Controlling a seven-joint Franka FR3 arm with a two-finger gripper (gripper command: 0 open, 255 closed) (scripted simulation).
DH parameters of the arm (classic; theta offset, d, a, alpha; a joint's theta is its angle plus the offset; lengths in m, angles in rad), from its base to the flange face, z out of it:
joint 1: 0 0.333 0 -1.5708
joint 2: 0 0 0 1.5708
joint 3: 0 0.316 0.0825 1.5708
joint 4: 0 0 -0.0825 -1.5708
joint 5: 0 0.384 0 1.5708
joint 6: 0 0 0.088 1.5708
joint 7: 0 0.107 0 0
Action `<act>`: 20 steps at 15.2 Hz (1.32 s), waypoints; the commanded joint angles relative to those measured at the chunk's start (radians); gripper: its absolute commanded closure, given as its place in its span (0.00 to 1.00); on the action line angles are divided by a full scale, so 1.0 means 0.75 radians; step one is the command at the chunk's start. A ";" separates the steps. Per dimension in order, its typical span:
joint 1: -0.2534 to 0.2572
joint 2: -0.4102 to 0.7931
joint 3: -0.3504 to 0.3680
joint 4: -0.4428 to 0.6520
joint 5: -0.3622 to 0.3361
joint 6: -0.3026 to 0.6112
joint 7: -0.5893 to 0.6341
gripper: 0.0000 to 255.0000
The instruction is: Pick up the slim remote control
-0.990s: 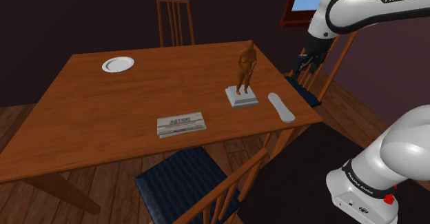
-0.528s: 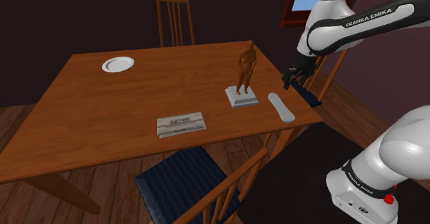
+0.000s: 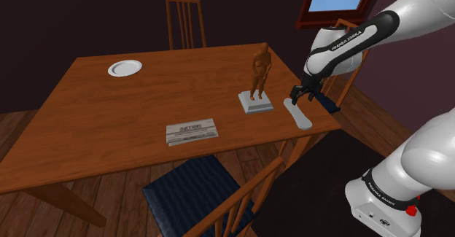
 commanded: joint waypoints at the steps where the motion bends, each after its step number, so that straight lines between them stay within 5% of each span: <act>1: -0.004 0.118 -0.014 0.020 0.051 0.099 -0.038 0.00; 12: -0.031 0.372 0.027 0.058 0.211 0.306 -0.152 0.00; 13: -0.030 0.371 0.027 0.058 0.211 0.305 -0.149 1.00; 20: -0.029 0.372 0.028 0.059 0.211 0.305 -0.148 1.00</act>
